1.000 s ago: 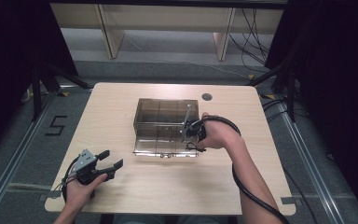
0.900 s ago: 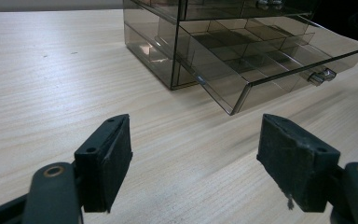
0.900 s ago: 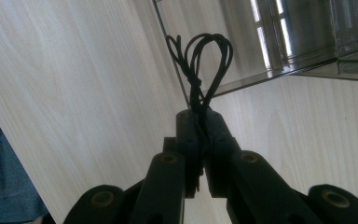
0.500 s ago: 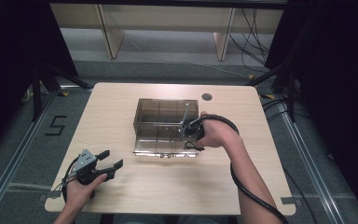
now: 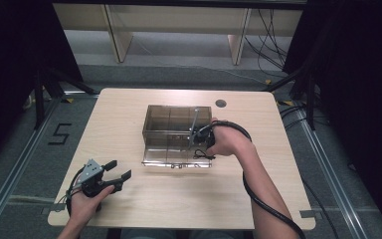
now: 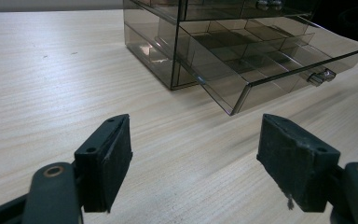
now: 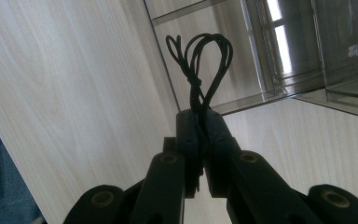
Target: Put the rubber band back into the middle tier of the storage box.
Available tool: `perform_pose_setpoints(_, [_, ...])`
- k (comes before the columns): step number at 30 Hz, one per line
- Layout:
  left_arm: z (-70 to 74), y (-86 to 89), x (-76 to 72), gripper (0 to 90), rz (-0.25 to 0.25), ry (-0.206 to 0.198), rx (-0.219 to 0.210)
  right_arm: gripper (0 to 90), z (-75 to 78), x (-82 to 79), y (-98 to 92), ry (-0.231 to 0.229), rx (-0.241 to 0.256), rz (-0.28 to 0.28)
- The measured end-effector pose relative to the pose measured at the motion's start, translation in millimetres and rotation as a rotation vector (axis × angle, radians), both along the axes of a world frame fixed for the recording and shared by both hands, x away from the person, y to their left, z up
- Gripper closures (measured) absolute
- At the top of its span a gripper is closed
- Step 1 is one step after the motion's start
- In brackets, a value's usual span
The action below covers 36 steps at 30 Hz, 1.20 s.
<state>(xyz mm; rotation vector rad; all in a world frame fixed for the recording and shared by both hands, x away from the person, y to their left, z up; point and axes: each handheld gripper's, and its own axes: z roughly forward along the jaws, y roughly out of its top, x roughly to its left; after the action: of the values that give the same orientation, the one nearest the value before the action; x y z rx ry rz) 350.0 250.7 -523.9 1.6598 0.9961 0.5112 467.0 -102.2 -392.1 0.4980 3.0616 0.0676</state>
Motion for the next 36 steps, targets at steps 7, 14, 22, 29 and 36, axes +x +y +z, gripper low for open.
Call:
perform_pose_setpoints(7, [0.5, -0.2, -0.6, 25.3, 0.005, 0.004, 0.007, 86.9, -0.1, 0.9, 3.5, 0.001, -0.017, -0.001])
perform_pose_setpoints(14, [0.5, -0.2, -0.6, 25.3, 0.005, 0.004, 0.007, 86.9, -1.1, 2.5, 5.9, 0.0, -0.015, 0.008])
perform_pose_setpoints(22, [0.5, -0.1, -0.7, 25.3, 0.005, 0.004, 0.006, 86.9, -2.3, 3.7, 8.5, 0.003, 0.01, 0.014])
perform_pose_setpoints(29, [0.5, -0.3, -0.7, 25.3, 0.004, 0.004, 0.007, 86.9, -3.8, 5.6, 9.8, 0.002, -0.013, 0.016])
perform_pose_setpoints(36, [0.5, -0.3, -0.7, 25.3, 0.004, 0.004, 0.007, 86.9, -5.5, 7.1, 11.1, 0.001, -0.01, 0.011])
